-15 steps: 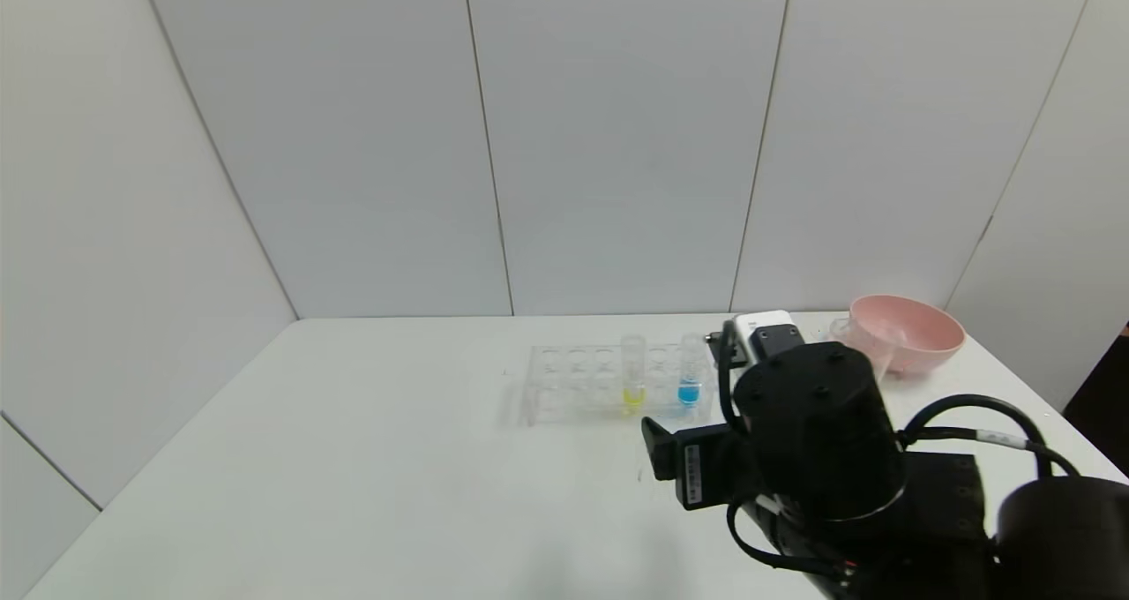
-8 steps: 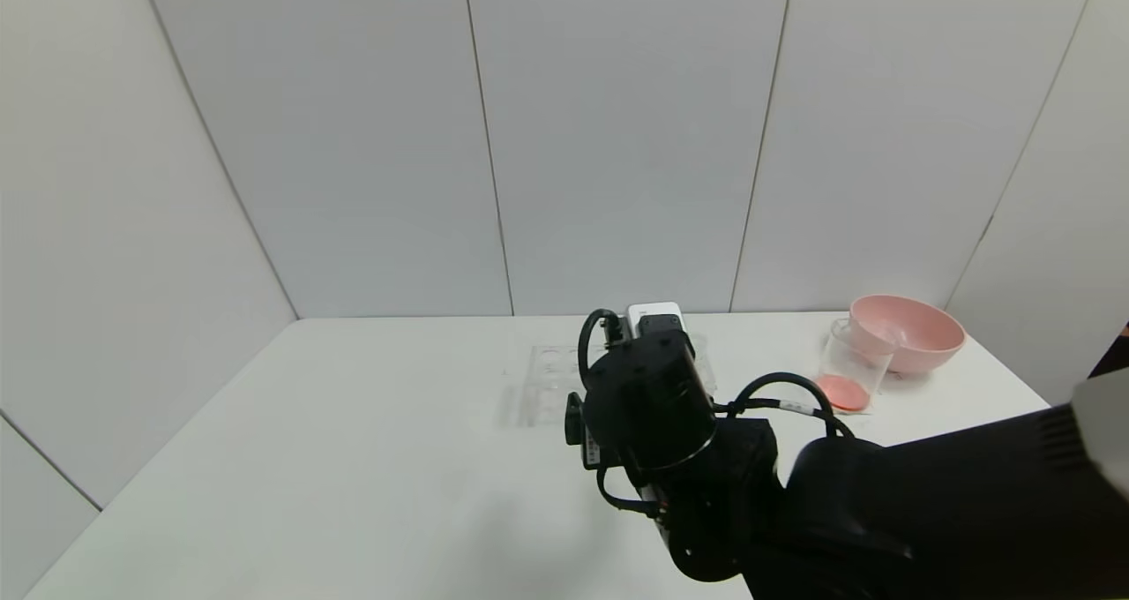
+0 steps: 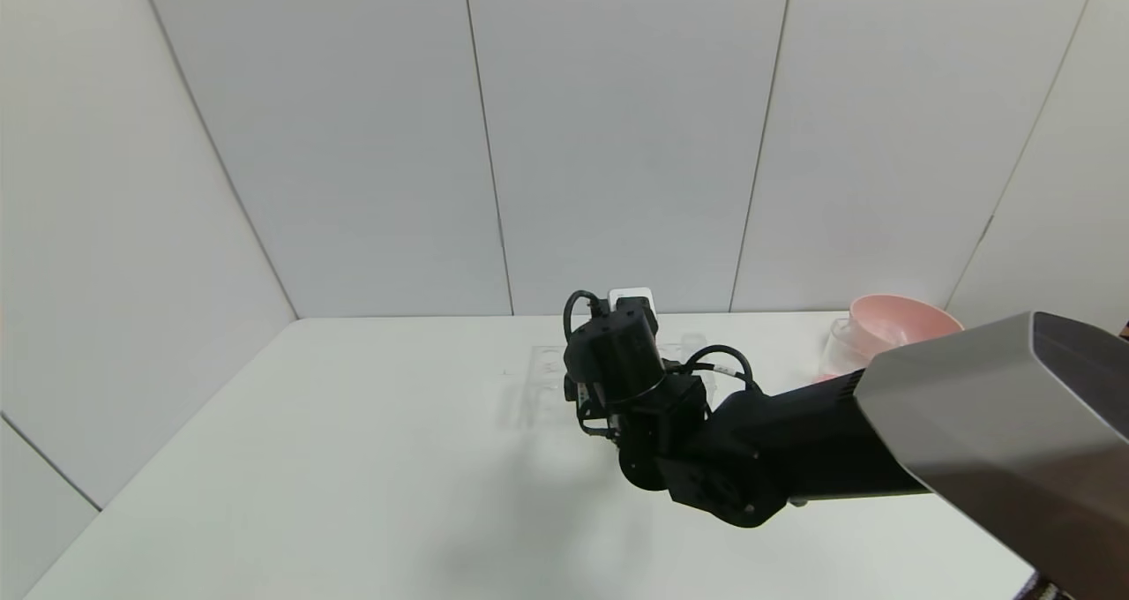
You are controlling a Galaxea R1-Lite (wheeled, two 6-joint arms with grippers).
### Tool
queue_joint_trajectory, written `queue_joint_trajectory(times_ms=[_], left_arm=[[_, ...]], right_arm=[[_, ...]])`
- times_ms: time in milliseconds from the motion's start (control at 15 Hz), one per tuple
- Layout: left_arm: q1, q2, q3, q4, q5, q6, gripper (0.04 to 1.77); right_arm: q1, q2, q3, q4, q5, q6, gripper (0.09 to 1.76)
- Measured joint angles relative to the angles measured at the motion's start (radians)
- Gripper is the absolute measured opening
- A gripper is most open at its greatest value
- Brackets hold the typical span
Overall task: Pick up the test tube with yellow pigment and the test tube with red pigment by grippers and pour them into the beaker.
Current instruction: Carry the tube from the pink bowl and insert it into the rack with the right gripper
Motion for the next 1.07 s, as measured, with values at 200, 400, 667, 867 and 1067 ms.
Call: queue_joint_trajectory(times_ms=[200, 400, 667, 867, 1067], left_arm=[[0.0, 0.0, 0.0, 0.0, 0.0, 0.0, 1.72], [0.0, 0.0, 0.0, 0.0, 0.0, 0.0, 1.72], [0.0, 0.0, 0.0, 0.0, 0.0, 0.0, 1.72], [0.0, 0.0, 0.0, 0.0, 0.0, 0.0, 1.72], [0.0, 0.0, 0.0, 0.0, 0.0, 0.0, 1.72]], right_arm=[[-0.023, 0.05, -0.058, 0.008, -0.001, -0.012, 1.71], [-0.046, 0.091, -0.117, 0.008, -0.002, -0.034, 1.71], [-0.071, 0.128, -0.187, 0.023, -0.002, -0.045, 1.71], [-0.082, 0.141, -0.202, 0.023, -0.002, -0.049, 1.71], [-0.089, 0.145, -0.204, 0.022, 0.0, -0.047, 1.71]])
